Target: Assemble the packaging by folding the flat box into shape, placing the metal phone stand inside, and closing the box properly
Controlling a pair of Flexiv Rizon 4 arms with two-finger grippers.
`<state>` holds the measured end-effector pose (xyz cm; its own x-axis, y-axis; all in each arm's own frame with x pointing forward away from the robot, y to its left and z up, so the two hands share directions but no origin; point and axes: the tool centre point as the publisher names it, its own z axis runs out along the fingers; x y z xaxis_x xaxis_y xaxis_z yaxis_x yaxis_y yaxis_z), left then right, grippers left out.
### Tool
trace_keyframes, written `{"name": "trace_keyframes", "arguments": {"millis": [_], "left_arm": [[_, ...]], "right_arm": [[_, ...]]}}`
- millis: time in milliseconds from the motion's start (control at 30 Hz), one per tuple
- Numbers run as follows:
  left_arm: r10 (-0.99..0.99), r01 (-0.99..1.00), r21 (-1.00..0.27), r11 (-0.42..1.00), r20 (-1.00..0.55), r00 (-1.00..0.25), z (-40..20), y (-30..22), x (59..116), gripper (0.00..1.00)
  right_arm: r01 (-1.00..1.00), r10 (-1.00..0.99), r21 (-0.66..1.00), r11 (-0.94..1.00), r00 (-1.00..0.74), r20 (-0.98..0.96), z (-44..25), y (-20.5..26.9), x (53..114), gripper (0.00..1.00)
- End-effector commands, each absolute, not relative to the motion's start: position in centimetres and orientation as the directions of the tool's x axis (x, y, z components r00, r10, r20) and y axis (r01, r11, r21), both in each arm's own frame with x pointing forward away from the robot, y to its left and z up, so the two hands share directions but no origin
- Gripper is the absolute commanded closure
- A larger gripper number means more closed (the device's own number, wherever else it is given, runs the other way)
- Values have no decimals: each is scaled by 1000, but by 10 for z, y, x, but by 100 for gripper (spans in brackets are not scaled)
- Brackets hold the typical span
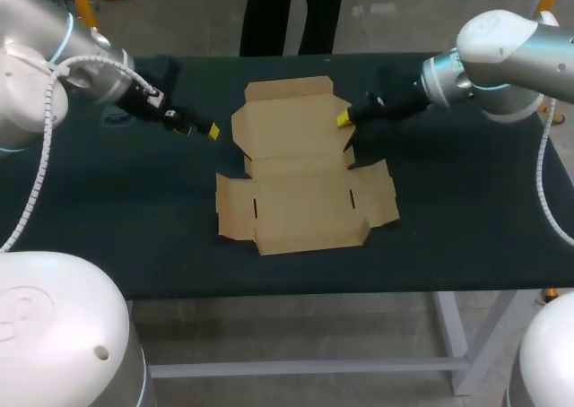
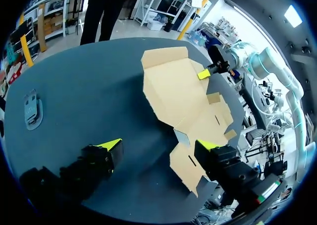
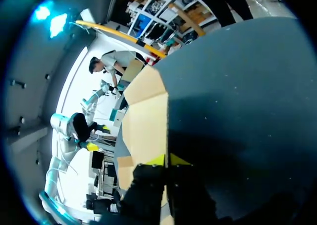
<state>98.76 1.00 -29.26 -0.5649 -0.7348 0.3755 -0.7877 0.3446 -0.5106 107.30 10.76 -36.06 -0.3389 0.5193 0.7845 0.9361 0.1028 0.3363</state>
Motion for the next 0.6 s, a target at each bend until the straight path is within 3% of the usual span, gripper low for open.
{"name": "trace_keyframes", "arguments": {"millis": [33,333,600], "left_arm": [[-738,-780,-532,328,372,-564,-292,11,982,0],[-738,-780,-532,328,372,-564,-292,11,982,0],[-637,-661,-674,330,358,-682,-296,9,1003,0]], "right_arm": [[936,500,334,110,-343,796,-362,105,1076,100],[936,500,334,110,-343,796,-362,105,1076,100],[879,469,475,32,-433,770,-340,103,1069,100]]}}
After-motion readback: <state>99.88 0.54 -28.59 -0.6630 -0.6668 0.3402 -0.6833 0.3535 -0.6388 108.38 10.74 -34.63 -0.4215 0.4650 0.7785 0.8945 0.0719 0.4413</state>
